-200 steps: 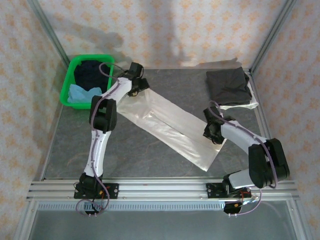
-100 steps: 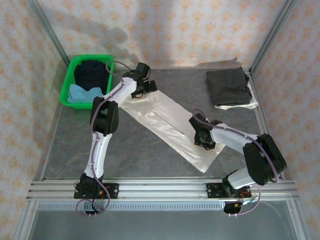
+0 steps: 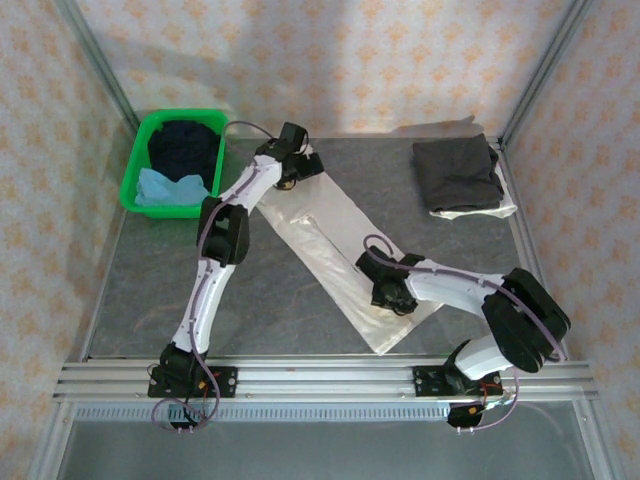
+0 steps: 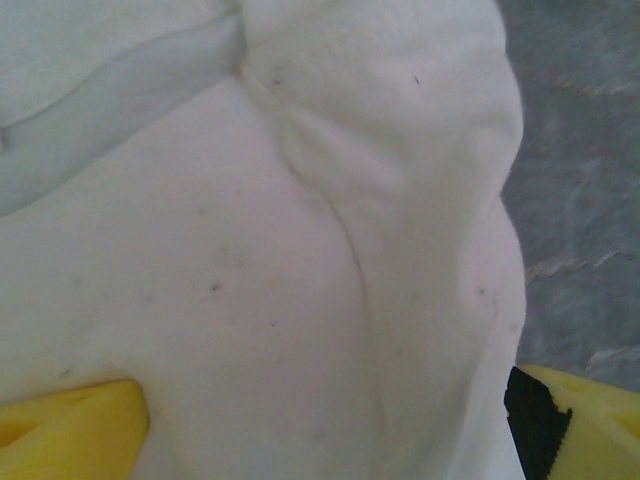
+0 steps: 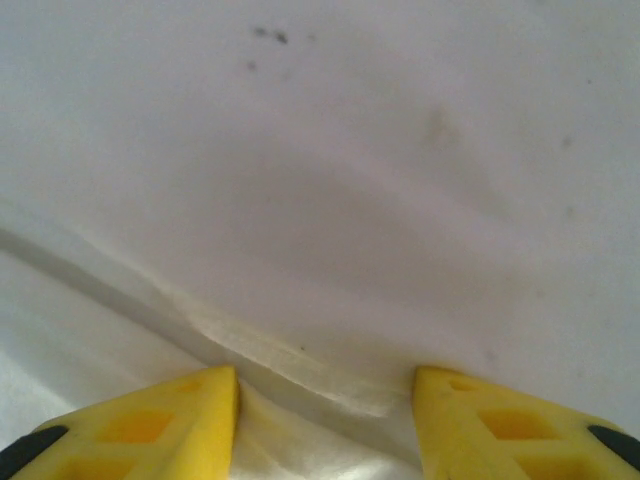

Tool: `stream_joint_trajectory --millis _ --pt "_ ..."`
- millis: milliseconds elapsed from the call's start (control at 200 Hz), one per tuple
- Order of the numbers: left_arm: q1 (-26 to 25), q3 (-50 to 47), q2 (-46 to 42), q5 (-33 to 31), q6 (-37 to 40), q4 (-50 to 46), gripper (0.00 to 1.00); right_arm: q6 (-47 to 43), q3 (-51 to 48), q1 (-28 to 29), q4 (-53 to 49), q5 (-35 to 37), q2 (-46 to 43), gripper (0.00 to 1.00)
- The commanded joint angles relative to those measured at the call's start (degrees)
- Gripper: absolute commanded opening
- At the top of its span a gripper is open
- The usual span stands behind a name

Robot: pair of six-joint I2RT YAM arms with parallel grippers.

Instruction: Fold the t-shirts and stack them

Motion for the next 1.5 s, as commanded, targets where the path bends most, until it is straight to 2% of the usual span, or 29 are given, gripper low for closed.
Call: stream_joint_trajectory --millis 0,155,310,390,671,846,951,1091,1181,1311,1496 --pt "-0.3 7.9 7.8 6.0 0.8 -2.8 0.95 3.5 3.7 3.4 -1.0 -1.9 2.5 0.5" --pt "-0.3 15.1 9.5 11.3 0.5 -0.4 0.97 2.5 11.1 6.9 -2.8 -2.4 5.5 0.5" --pt "-0.8 12.7 2.2 10.5 4.7 -3.1 1.0 0.2 12.9 6.4 -6.3 7.4 3.8 0.54" --pt "-0.9 8.7 -2.9 8.4 7.0 -4.8 1.0 -2.0 12.2 5.6 -4.9 7.8 4.9 0.53" --pt "-0.9 -12.7 -19.8 -0.3 9.4 -4.4 1.0 -3.9 7.9 6.5 1.4 2.2 10.1 0.51" --pt "-1.0 -38.3 -31.6 -2.5 6.3 7.0 1.0 -2.4 6.9 7.7 4.0 -1.0 11.8 0.51" --pt "-0.9 -45.4 -33.9 -3.2 5.8 9.9 1.0 -0.4 7.9 9.0 4.7 -2.4 13.0 0.51" --pt "-0.3 -44.9 -31.2 -5.0 6.1 7.4 0.99 5.0 8.6 9.7 7.2 -6.9 13.6 0.51" --pt "0.0 -42.9 -27.5 -5.2 6.0 7.0 0.99 6.8 10.7 12.0 6.1 -5.4 13.8 0.52" --pt "0.2 -36.8 -21.2 -3.4 6.2 5.1 0.98 6.6 16.0 15.1 2.8 -2.5 15.4 0.53" --pt "0.4 -20.6 -10.3 2.7 11.0 -2.3 0.97 4.6 20.0 16.6 4.9 -5.7 15.1 0.53"
